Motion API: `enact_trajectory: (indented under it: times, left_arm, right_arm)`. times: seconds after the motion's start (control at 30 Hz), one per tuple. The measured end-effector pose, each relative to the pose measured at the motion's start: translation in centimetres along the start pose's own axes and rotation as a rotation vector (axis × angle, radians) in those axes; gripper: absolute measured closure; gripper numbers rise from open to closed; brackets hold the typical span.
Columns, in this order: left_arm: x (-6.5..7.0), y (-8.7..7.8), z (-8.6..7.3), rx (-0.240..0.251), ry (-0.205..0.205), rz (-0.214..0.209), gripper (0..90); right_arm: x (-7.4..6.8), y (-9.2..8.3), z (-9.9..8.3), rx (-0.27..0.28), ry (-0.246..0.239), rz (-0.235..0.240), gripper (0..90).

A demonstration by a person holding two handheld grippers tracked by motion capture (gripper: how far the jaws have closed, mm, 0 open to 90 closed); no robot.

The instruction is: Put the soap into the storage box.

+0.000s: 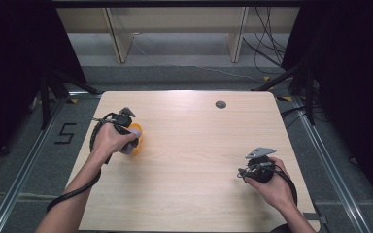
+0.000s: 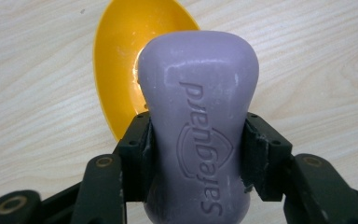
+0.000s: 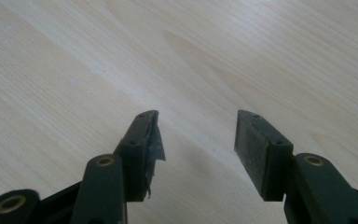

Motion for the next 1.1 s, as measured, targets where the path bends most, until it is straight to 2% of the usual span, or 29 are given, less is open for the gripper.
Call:
enact_trajectory:
  times: [0.17, 0.47, 0.93, 1.0, 1.07, 1.1]
  left_arm:
    - [-0.2, 0.1, 0.4, 0.010, -0.019, -0.006, 48.9]
    - [-0.6, 0.1, 1.2, 0.017, -0.027, 0.020, 48.9]
    - [-1.5, 0.7, 2.0, 0.019, -0.057, 0.033, 48.9]
    - [-1.6, 0.9, 2.1, 0.033, -0.065, 0.033, 48.9]
    - [-1.7, 0.9, 2.1, 0.032, -0.066, 0.033, 48.9]
    - [-1.6, 0.7, 2.1, 0.012, -0.081, 0.037, 48.9]
  right_arm:
    - [0.0, 0.0, 0.0, 0.000, -0.001, 0.000, 49.7]
    - [0.0, 0.0, 0.0, 0.000, 0.000, 0.001, 49.7]
    - [0.1, 0.0, 0.0, 0.007, -0.015, -0.003, 49.7]
    - [0.1, 0.0, 0.0, 0.007, -0.015, -0.003, 49.7]
    - [0.1, 0.0, 0.0, 0.007, -0.015, -0.003, 49.7]
    - [0.1, 0.0, 0.0, 0.007, -0.015, -0.003, 49.7]
Point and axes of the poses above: each handheld gripper's, and its own axes: y roughly forward along the jaws, z roughly out of its top, x roughly to its right, the point moved 8 cm from there along y, roughly forward along the jaws
